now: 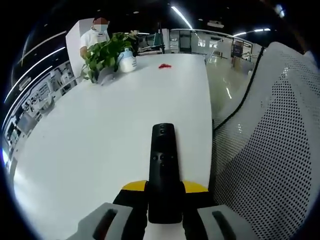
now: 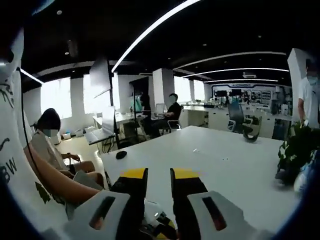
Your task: Press the specified remote control buttons in sequence, fully releasing each button before pressing the next.
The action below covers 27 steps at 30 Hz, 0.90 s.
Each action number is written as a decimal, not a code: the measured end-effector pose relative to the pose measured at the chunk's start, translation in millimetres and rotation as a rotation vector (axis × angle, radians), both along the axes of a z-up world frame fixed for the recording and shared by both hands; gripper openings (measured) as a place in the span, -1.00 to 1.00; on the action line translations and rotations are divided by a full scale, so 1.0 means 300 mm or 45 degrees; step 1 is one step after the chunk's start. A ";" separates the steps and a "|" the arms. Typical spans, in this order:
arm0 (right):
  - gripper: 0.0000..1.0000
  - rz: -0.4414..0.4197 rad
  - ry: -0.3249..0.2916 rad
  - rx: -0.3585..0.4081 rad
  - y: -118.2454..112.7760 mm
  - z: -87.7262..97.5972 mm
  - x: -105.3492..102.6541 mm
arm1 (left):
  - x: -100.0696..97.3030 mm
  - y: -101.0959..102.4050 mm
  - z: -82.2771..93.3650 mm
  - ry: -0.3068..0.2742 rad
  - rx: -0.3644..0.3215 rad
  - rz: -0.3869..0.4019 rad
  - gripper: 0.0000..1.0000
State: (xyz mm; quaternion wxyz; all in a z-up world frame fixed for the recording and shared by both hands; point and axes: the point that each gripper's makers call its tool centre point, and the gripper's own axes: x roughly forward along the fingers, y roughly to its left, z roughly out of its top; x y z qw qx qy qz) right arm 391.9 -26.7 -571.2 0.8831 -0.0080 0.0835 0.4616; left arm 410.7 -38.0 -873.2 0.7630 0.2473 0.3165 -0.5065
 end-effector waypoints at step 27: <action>-0.03 -0.579 0.103 -0.028 -0.348 -0.293 0.101 | -0.001 0.014 -0.007 0.053 0.004 0.021 -0.50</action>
